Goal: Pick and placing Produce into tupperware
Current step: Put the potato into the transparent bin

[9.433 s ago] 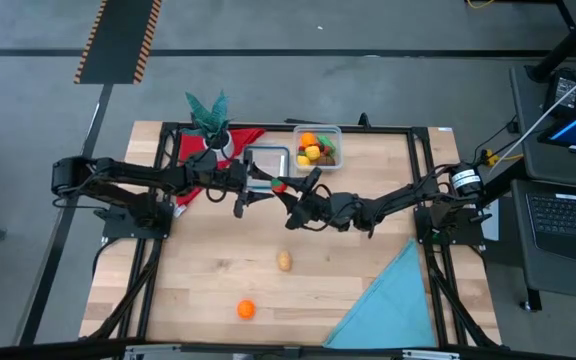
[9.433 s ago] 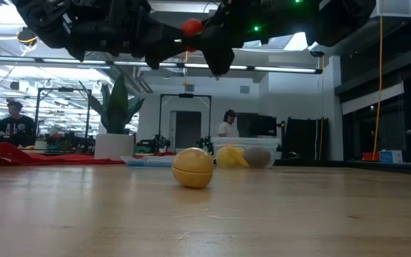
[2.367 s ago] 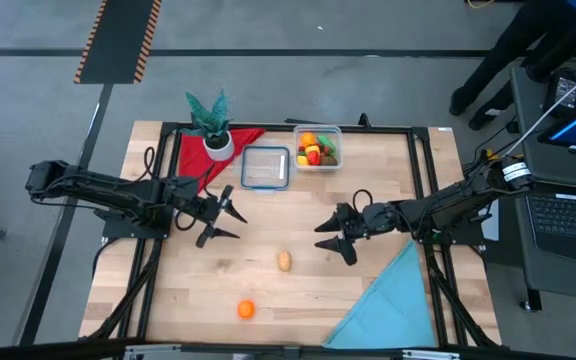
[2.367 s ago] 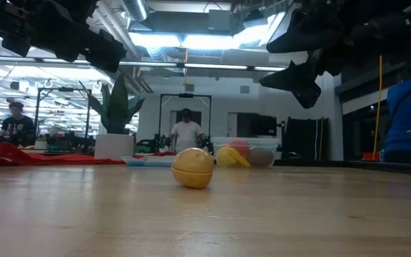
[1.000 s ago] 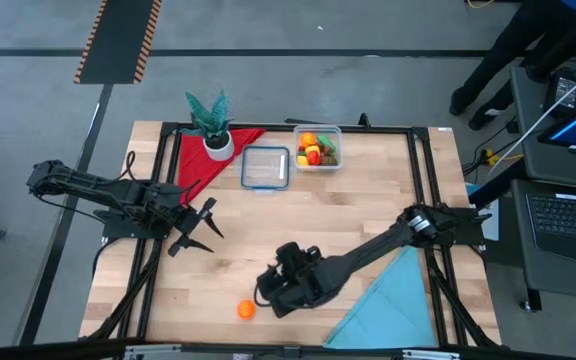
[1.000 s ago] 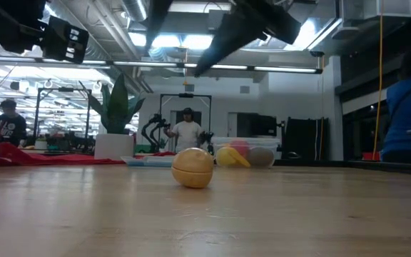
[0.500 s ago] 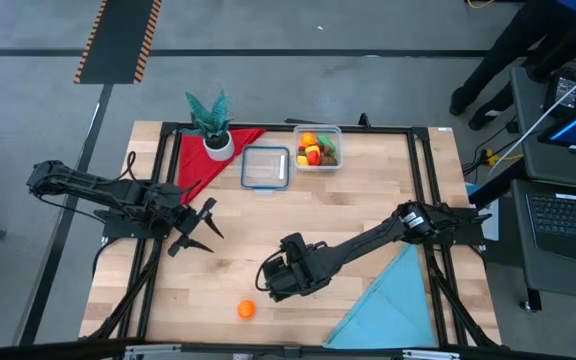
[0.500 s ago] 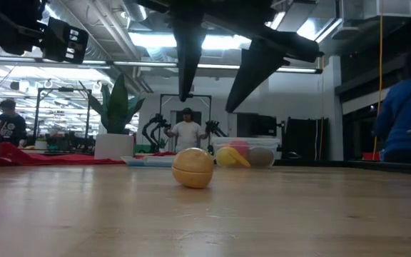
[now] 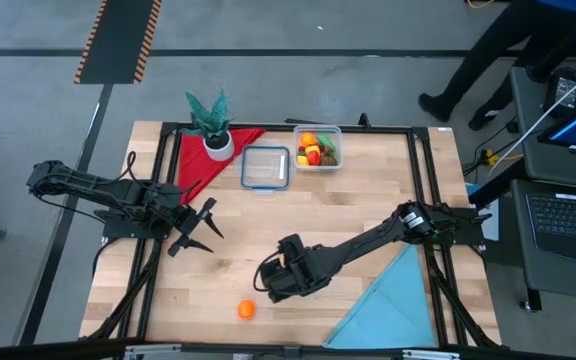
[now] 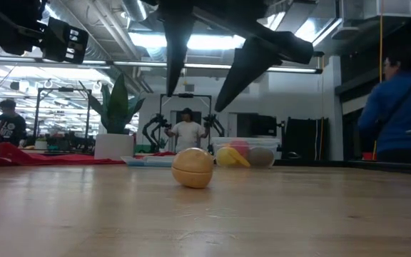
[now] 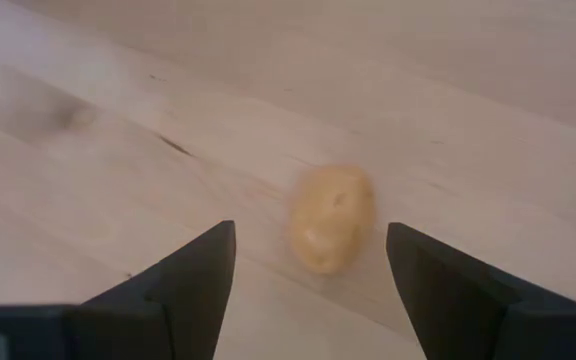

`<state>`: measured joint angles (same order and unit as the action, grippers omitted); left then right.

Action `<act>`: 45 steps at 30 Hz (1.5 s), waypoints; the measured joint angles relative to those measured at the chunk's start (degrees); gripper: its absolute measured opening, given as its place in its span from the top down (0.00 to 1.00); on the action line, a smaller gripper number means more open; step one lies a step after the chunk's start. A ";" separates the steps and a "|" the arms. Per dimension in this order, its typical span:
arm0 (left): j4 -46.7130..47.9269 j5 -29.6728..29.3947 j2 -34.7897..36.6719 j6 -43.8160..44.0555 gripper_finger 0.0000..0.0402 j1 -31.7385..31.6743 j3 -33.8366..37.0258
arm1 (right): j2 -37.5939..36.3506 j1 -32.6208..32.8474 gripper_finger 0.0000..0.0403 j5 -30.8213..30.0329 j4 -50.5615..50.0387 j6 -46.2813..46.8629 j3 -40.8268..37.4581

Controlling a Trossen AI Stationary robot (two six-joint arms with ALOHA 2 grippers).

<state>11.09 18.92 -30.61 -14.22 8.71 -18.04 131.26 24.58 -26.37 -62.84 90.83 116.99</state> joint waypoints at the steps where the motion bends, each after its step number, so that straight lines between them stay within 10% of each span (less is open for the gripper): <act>1: 0.00 0.00 0.00 0.00 0.48 0.00 0.00 | 0.02 -0.04 0.35 0.03 0.28 0.00 0.00; 45: 0.02 -0.02 0.00 0.15 0.48 0.00 -0.02 | 9.62 -3.10 0.35 4.15 2.40 0.68 -0.04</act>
<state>11.11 18.90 -30.61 -14.06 8.71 -18.06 140.88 21.47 -22.22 -60.44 91.50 116.95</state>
